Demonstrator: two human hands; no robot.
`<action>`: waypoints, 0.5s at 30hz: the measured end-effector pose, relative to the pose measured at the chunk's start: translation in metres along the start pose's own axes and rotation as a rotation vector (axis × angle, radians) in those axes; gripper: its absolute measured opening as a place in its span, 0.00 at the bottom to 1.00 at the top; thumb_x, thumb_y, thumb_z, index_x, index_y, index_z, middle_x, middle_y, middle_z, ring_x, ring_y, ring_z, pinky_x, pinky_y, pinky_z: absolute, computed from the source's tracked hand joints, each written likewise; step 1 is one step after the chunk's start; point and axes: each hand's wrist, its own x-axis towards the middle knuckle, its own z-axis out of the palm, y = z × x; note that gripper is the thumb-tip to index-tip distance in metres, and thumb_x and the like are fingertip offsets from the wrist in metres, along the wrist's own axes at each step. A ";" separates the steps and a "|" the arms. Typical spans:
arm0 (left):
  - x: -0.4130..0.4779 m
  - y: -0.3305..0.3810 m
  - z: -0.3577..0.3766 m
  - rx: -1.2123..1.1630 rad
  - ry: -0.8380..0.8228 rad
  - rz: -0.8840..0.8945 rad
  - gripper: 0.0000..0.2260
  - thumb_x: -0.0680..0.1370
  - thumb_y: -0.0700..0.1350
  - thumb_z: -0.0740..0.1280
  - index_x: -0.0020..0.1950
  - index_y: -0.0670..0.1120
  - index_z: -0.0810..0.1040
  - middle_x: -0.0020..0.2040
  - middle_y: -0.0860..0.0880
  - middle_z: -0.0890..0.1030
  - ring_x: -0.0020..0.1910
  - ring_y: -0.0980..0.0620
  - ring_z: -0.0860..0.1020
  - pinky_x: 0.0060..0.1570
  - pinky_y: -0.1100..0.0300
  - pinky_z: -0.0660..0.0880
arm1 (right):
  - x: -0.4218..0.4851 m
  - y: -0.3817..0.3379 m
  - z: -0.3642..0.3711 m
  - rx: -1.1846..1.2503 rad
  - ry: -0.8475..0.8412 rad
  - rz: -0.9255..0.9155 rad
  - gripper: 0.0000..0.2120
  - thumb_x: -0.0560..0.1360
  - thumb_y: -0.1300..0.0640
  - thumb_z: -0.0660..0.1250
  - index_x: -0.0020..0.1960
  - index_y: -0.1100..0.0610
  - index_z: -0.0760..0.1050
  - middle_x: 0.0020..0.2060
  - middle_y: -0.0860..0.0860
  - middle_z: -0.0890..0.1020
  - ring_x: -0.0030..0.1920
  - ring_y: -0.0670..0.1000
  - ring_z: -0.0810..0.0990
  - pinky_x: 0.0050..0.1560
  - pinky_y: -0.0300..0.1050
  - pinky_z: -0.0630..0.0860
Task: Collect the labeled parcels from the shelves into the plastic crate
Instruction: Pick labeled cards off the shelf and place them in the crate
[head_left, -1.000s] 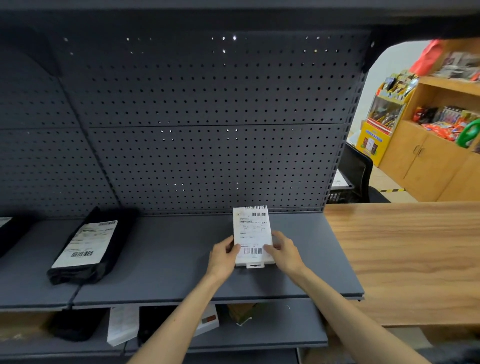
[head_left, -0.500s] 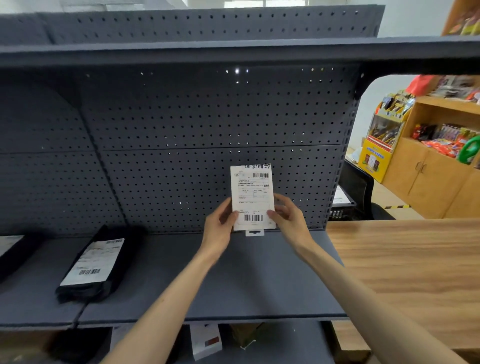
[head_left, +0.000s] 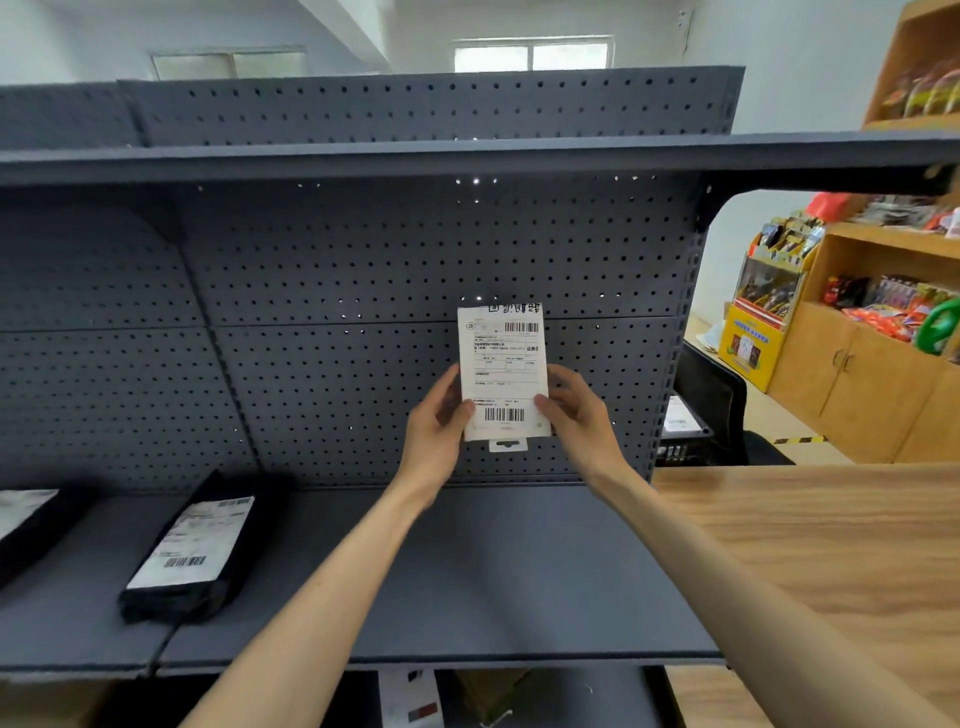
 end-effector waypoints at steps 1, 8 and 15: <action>-0.001 0.001 0.000 -0.008 0.006 -0.006 0.23 0.83 0.34 0.62 0.77 0.50 0.70 0.65 0.55 0.81 0.65 0.60 0.78 0.65 0.60 0.75 | 0.000 0.000 0.000 -0.006 -0.001 0.000 0.16 0.81 0.63 0.64 0.67 0.53 0.72 0.52 0.48 0.84 0.50 0.43 0.84 0.49 0.37 0.80; -0.002 0.000 0.004 -0.009 0.007 -0.040 0.24 0.83 0.33 0.62 0.77 0.50 0.68 0.62 0.58 0.82 0.61 0.63 0.79 0.65 0.53 0.77 | 0.004 0.004 -0.016 -0.121 -0.080 0.036 0.12 0.82 0.56 0.63 0.64 0.50 0.74 0.52 0.45 0.85 0.51 0.44 0.83 0.53 0.43 0.80; 0.012 0.003 0.036 -0.052 -0.117 -0.044 0.25 0.82 0.33 0.63 0.77 0.51 0.68 0.60 0.61 0.81 0.60 0.67 0.78 0.61 0.64 0.77 | 0.012 0.007 -0.071 -0.597 -0.008 0.099 0.15 0.83 0.49 0.58 0.49 0.58 0.77 0.42 0.53 0.82 0.44 0.54 0.80 0.44 0.49 0.73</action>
